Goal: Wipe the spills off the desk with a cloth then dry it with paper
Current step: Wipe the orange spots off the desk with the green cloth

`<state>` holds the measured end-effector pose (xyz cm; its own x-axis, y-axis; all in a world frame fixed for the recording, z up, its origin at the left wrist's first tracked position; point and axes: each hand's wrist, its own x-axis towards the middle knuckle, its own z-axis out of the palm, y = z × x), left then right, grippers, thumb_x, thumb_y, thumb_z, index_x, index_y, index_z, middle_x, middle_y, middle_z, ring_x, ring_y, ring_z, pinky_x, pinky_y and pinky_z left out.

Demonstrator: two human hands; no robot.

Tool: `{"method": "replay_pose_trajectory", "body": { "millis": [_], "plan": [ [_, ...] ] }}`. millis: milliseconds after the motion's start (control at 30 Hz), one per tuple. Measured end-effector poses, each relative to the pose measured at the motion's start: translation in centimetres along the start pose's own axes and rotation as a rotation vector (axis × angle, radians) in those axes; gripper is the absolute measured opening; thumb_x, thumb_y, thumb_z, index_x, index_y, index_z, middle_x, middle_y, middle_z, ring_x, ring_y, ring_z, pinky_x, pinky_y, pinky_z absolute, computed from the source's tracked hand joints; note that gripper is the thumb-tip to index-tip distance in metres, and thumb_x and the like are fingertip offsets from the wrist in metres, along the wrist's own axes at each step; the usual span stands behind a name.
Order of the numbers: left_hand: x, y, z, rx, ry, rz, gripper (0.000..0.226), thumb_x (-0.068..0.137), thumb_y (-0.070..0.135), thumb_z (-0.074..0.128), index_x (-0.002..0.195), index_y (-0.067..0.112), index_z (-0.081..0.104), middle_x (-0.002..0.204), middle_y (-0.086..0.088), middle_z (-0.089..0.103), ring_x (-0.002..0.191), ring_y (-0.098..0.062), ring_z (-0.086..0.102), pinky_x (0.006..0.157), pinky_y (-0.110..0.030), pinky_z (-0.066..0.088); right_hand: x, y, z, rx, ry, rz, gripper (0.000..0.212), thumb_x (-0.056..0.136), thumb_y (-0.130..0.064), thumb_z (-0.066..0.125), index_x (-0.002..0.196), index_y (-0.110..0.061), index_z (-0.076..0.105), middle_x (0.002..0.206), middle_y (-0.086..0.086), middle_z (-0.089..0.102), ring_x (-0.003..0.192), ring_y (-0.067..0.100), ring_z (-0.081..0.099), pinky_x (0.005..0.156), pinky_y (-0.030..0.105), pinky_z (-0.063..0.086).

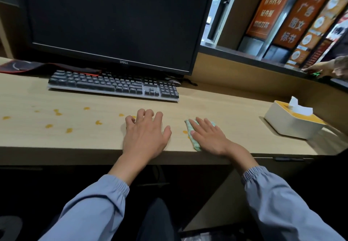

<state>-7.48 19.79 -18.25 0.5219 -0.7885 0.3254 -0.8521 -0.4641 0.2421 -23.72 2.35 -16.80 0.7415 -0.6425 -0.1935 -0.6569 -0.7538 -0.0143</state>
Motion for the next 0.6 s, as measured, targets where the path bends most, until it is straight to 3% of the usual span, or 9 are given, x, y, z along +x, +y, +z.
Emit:
{"method": "replay_pose_trajectory", "body": {
  "millis": [333, 600],
  "plan": [
    [0.3, -0.3, 0.8, 0.012, 0.036, 0.02, 0.052, 0.102, 0.054, 0.032, 0.138, 0.023, 0.051, 0.135, -0.003, 0.054, 0.129, -0.027, 0.042, 0.101, -0.052, 0.034, 2.5, -0.4, -0.6, 0.021, -0.006, 0.01, 0.058, 0.107, -0.052, 0.011, 0.16, -0.041, -0.008, 0.17, -0.008, -0.012, 0.156, 0.019, -0.014, 0.125, 0.047, -0.004],
    [0.2, -0.3, 0.7, 0.021, 0.063, 0.042, 0.047, 0.1, 0.052, 0.034, 0.13, 0.023, 0.055, 0.127, -0.002, 0.057, 0.123, -0.027, 0.047, 0.097, -0.05, 0.035, 11.3, 0.6, -2.2, -0.023, -0.011, -0.004, 0.059, 0.105, -0.051, 0.009, 0.161, -0.038, -0.005, 0.17, -0.006, -0.009, 0.156, 0.024, -0.01, 0.124, 0.052, 0.001]
  ]
}}
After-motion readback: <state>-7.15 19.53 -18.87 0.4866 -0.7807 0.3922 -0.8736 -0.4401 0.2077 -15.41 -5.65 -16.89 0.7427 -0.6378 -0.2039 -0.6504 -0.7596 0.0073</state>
